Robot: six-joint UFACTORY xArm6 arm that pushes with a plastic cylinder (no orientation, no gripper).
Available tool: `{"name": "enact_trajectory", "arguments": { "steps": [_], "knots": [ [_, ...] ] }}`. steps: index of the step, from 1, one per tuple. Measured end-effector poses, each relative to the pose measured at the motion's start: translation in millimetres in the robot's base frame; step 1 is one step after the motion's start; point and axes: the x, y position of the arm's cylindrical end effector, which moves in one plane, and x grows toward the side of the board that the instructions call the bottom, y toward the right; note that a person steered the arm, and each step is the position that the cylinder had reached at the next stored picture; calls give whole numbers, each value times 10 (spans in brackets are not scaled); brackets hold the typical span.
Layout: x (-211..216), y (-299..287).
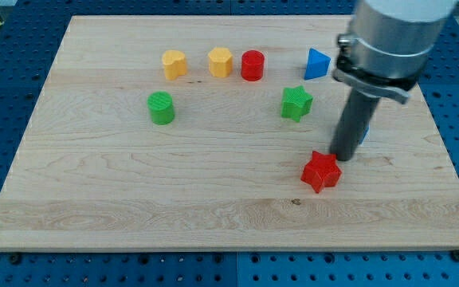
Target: Push the blue cube into the green star
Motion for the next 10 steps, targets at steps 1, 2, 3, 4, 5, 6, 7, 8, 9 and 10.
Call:
{"name": "enact_trajectory", "arguments": {
  "steps": [1, 2, 3, 4, 5, 6, 7, 8, 9, 10],
  "knots": [
    [0, 430],
    [-34, 650],
    [-162, 631],
    [-239, 484],
    [-311, 162],
    [-465, -79],
    [-616, -178],
    [-630, -188],
    [-630, -266],
    [-630, -439]
  ]
}}
